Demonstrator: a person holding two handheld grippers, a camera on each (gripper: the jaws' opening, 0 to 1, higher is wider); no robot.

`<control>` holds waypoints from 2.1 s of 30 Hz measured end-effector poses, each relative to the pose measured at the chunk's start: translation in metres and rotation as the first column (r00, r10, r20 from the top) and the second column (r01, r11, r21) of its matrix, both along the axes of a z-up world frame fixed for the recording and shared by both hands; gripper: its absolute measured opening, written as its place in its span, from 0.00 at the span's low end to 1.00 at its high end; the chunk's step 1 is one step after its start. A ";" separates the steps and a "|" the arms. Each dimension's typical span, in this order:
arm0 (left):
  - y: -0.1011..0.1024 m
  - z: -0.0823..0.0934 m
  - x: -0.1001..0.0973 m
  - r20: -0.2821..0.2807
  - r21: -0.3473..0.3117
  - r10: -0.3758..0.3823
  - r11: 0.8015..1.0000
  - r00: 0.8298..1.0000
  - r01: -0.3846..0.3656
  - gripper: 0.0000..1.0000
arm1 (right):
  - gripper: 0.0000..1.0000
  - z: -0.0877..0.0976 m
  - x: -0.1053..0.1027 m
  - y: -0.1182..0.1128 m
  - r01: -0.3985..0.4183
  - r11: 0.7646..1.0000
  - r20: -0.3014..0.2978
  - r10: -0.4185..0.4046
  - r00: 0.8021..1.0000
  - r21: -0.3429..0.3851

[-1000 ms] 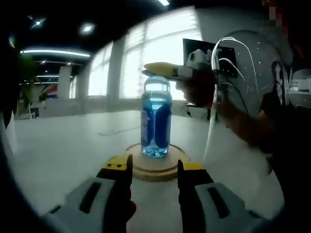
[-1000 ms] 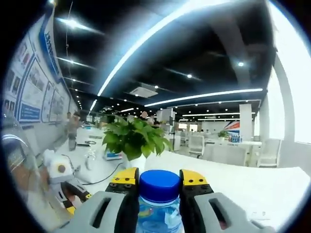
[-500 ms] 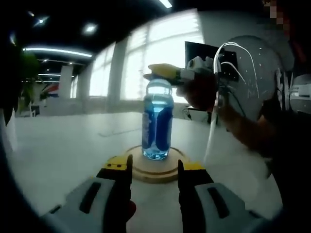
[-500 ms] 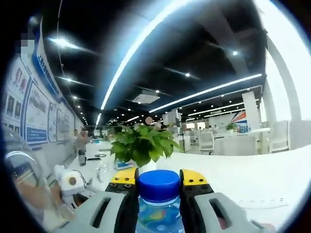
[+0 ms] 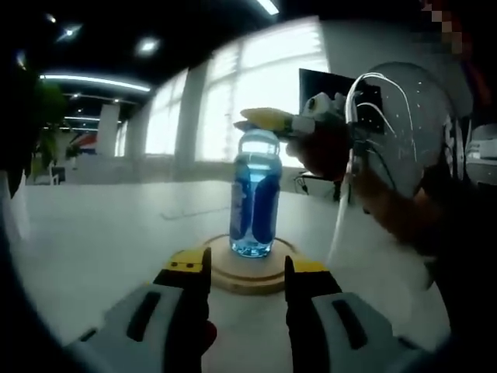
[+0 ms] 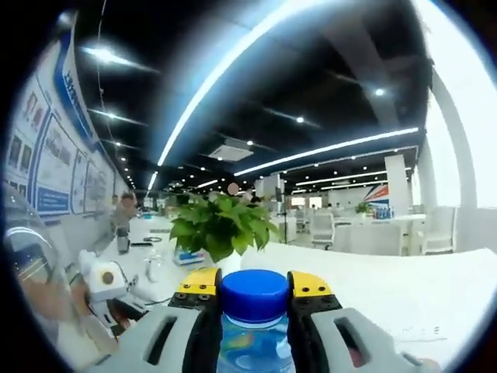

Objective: Open the cover put in the Mizone put the cover back on

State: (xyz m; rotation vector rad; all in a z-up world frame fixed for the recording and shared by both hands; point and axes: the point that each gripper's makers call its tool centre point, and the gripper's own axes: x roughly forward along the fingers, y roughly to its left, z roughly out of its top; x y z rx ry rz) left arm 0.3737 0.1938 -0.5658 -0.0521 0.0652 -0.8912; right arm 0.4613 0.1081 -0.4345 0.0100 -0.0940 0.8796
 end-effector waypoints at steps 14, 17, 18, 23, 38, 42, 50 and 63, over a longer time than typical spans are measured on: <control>0.000 0.009 -0.003 0.023 -0.032 -0.009 0.999 1.000 0.010 0.32 | 0.25 -0.002 -0.001 -0.004 0.017 0.999 -0.001 -0.017 1.000 -0.032; 0.000 0.008 -0.002 0.023 -0.031 -0.007 0.999 1.000 0.007 0.32 | 0.25 -0.001 -0.003 -0.006 0.031 0.998 0.015 -0.030 0.999 -0.055; 0.000 0.007 -0.002 0.025 -0.023 -0.007 1.000 1.000 0.007 0.32 | 0.25 -0.001 -0.003 -0.008 0.039 0.997 0.024 -0.037 0.999 -0.063; -0.003 0.005 -0.001 0.028 -0.008 -0.003 1.000 1.000 0.003 0.38 | 0.25 0.004 -0.007 -0.011 0.049 0.997 0.033 -0.047 0.998 -0.053; -0.001 0.015 -0.001 0.052 -0.042 0.001 0.999 0.999 0.001 0.38 | 0.25 0.011 -0.030 -0.039 0.095 0.995 0.068 -0.092 0.993 -0.044; -0.003 0.012 -0.002 0.053 -0.026 -0.004 1.000 0.999 0.005 0.38 | 0.25 0.010 -0.041 -0.048 0.101 0.994 0.066 -0.099 0.993 -0.032; -0.004 0.011 -0.002 0.050 -0.021 -0.006 1.000 0.999 0.007 0.38 | 0.25 0.002 -0.061 -0.065 0.117 0.993 0.049 -0.116 0.992 -0.005; -0.005 0.006 -0.003 0.051 0.003 -0.014 1.000 0.999 0.014 0.37 | 0.25 -0.032 -0.083 -0.104 0.168 0.986 -0.001 -0.168 0.986 0.011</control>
